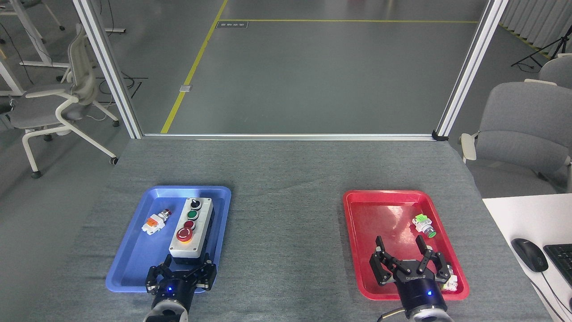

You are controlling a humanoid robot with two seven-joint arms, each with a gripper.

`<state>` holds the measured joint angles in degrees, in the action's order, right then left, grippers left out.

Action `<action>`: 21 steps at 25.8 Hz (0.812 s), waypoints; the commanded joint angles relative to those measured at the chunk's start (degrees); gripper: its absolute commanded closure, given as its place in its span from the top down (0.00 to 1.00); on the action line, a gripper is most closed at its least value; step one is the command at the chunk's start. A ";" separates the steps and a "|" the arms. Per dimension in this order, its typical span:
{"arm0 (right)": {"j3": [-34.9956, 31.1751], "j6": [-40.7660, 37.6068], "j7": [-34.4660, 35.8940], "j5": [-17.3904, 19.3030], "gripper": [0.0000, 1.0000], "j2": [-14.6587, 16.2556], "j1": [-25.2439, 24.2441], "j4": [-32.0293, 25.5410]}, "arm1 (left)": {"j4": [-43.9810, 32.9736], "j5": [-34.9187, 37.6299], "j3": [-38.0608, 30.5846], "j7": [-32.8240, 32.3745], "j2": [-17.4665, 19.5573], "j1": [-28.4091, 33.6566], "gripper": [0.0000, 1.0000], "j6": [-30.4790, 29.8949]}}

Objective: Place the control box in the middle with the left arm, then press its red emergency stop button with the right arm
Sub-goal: 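Close the left gripper on the near end of the control box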

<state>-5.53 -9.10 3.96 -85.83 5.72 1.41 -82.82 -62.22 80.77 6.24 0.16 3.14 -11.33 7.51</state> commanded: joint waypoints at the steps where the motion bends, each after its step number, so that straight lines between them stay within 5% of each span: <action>1: 0.08 0.14 0.00 -0.04 0.99 -0.27 0.00 0.11 | -0.09 -2.11 -1.06 -1.48 0.64 -0.36 0.99 -0.30; 21: 0.08 0.32 0.09 -1.09 0.99 -0.97 0.00 0.11 | 4.92 -4.83 -1.15 -1.74 0.73 -5.19 0.99 -0.92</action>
<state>-5.44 -8.94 3.83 -86.87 4.62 1.40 -82.70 -59.55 76.35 5.07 -1.59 4.30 -15.29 6.61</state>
